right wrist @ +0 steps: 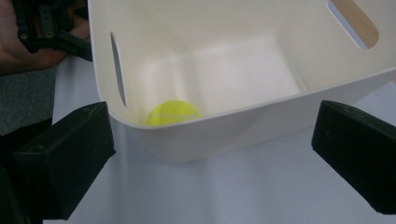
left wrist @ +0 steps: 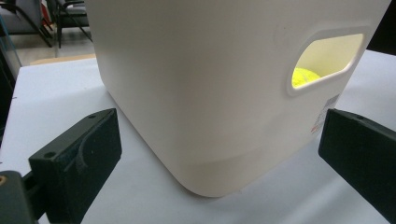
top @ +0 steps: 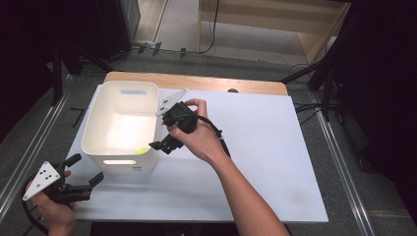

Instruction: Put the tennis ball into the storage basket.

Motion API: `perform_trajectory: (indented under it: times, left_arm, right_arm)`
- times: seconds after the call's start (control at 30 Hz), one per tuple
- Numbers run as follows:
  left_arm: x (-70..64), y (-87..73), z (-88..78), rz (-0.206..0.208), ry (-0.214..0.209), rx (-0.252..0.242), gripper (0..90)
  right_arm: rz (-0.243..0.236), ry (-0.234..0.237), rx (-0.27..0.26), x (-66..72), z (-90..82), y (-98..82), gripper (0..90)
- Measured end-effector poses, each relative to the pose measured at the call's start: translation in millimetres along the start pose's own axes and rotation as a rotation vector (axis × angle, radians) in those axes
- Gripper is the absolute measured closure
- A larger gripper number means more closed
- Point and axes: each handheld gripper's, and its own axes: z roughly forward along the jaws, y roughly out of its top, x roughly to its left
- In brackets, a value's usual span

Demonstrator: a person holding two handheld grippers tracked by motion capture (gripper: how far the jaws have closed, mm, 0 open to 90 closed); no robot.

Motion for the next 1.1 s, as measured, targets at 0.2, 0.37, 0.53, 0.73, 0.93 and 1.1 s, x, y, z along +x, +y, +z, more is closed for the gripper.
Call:
perform_trajectory:
  times: [0.2,0.37,0.53,0.73,0.93,1.1]
  left_arm:
    - [-0.1,0.0,0.4,0.003,-0.001,0.002,0.0]
    - [-0.1,0.0,0.3,-0.001,0.002,0.001,0.0]
    - [-0.1,0.0,0.4,-0.001,0.003,0.001,0.0]
    - [0.0,0.0,0.3,-0.001,0.003,0.001,0.0]
    - [-0.1,0.0,0.3,-0.001,0.004,0.001,0.0]
    - [-0.1,-0.1,0.3,-0.001,0.005,0.000,0.0]
  right_arm:
    - [0.029,-0.025,-0.016,-1.9,-6.1,-18.4,0.0]
    - [0.061,-0.041,-0.022,-2.8,-10.6,-33.4,0.0]
    - [0.082,-0.049,-0.034,-2.4,-15.3,-47.8,0.0]
    - [0.112,-0.064,-0.057,-2.8,-21.4,-62.8,0.0]
    - [0.137,-0.089,-0.073,-2.5,-30.0,-79.2,0.0]
    - [0.158,-0.111,-0.088,-1.6,-38.3,-94.8,0.0]
